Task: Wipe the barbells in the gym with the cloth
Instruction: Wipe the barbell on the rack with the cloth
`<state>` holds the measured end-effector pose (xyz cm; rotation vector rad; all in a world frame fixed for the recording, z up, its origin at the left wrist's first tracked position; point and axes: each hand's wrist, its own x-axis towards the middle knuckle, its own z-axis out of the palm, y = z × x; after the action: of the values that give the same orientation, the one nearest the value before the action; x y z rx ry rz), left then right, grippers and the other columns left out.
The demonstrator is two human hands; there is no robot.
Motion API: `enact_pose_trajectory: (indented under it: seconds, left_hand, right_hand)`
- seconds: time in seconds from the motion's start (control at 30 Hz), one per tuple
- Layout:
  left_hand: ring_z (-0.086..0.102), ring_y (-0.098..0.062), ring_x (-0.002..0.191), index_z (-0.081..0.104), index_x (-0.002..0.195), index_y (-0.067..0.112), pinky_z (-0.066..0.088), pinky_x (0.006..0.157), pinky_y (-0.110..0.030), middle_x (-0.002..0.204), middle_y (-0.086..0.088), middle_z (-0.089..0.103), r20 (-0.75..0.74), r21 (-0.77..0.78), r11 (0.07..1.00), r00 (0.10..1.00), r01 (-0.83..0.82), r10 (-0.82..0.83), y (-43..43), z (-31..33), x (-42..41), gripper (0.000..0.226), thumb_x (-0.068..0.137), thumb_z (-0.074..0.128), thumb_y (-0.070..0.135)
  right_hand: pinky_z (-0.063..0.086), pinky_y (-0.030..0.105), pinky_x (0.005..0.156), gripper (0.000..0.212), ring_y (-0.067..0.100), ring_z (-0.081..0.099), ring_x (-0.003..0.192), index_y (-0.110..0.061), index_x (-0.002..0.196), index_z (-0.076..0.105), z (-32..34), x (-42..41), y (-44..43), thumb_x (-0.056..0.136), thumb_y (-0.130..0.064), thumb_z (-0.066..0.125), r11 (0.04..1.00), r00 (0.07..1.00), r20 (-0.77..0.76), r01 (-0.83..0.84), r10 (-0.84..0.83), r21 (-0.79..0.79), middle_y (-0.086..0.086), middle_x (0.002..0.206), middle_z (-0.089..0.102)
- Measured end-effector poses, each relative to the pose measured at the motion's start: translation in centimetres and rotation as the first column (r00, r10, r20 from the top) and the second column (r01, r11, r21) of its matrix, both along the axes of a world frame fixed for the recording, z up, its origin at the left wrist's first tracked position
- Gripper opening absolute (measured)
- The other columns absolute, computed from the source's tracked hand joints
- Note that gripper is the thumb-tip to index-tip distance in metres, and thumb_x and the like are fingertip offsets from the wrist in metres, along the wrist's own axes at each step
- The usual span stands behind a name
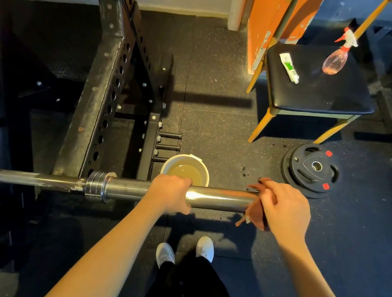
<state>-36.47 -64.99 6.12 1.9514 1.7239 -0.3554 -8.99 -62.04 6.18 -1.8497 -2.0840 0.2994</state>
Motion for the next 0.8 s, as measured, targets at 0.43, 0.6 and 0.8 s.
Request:
enact_pose_trajectory:
  seconds: [0.43,0.6,0.8]
  left_hand:
    - [0.061,-0.014,0.09,0.054,0.116,0.024,0.043,0.091,-0.031,0.1,0.006,0.065,-0.052,0.241,0.97,0.998,-0.013,0.027,-1.5,-0.8,0.6,0.046,0.08,0.067,0.05]
    - [0.061,-0.015,0.09,0.055,0.114,0.023,0.041,0.09,-0.031,0.099,0.006,0.065,-0.063,0.26,0.965,0.997,-0.023,0.041,-1.8,-0.7,0.8,0.043,0.081,0.066,0.048]
    - [0.059,-0.016,0.095,0.053,0.116,0.023,0.039,0.094,-0.033,0.103,0.005,0.063,-0.065,0.173,0.984,0.996,-0.05,0.063,-1.4,-0.1,1.1,0.044,0.081,0.068,0.045]
  right_hand:
    - [0.044,0.04,0.085,0.043,0.018,0.062,0.086,-0.022,0.106,0.071,0.0,-1.2,-0.5,0.093,-0.043,0.036,0.993,0.993,0.038,-0.107,0.109,-0.05,-0.004,0.093,0.071]
    - [0.041,0.041,0.084,0.036,0.017,0.052,0.075,-0.019,0.088,0.073,-0.9,-5.5,-1.2,0.092,-0.033,0.04,0.989,0.986,0.067,0.15,-0.15,0.002,-0.001,0.079,0.067]
    - [0.04,0.038,0.089,0.042,0.02,0.062,0.096,-0.018,0.111,0.07,0.0,-3.1,-1.6,0.093,-0.039,0.039,0.965,0.966,0.002,-0.26,0.26,-0.02,-0.003,0.105,0.069]
